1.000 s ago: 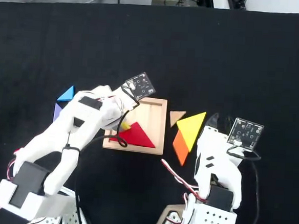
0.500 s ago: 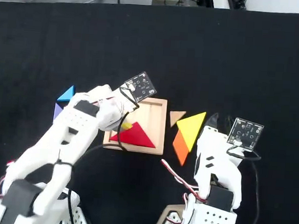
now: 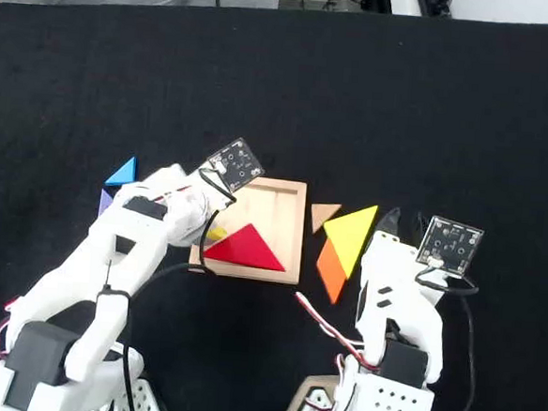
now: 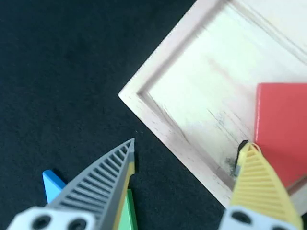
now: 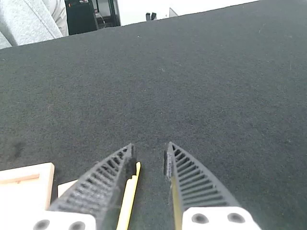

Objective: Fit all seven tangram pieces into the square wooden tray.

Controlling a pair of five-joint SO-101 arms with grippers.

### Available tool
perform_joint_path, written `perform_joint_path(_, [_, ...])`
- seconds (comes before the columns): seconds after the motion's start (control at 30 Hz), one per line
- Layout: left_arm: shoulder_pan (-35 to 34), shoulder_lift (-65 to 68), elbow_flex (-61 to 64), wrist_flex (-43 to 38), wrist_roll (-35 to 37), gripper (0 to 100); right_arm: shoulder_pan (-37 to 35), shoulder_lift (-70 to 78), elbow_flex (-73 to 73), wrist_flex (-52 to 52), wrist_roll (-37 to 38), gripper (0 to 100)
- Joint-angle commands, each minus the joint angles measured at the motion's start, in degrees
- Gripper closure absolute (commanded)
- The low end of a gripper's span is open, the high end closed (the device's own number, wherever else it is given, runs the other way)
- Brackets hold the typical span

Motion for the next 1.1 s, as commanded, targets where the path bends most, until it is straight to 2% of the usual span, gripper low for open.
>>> perform_joint_path(0.0, [2.9, -0.1, 0.2, 1.2, 0.4, 67, -0.6, -4.3, -1.1, -1.5, -0.4, 88.5])
perform_joint_path(0.2, [4.6, -0.2, 0.0, 4.0, 0.4, 67, -0.6, -4.3, -1.1, -1.5, -0.3, 88.5])
perform_joint_path(0.67, [-1.8, -0.8, -4.4, 4.5, 1.4, 67, -0.6, -4.3, -1.2, -1.5, -0.3, 88.5])
perform_joint_path(0.77, [-2.4, -6.8, -3.9, 5.9, 10.2, 67, -0.6, -4.3, -1.2, -1.5, -0.3, 88.5])
perform_joint_path(0.87, [-2.5, -16.5, -3.9, 12.8, 17.8, 67, -0.7, -4.3, -1.2, -1.5, 0.0, 88.5])
perform_joint_path(0.97, [-2.8, -28.1, -3.5, 20.1, 22.2, 67, -2.3, -4.3, -1.0, -1.1, 5.5, 88.5])
perform_joint_path(1.07, [-5.0, -39.6, 1.2, 22.9, 27.5, 67, -5.4, -4.3, -0.8, -0.8, 7.6, 88.3])
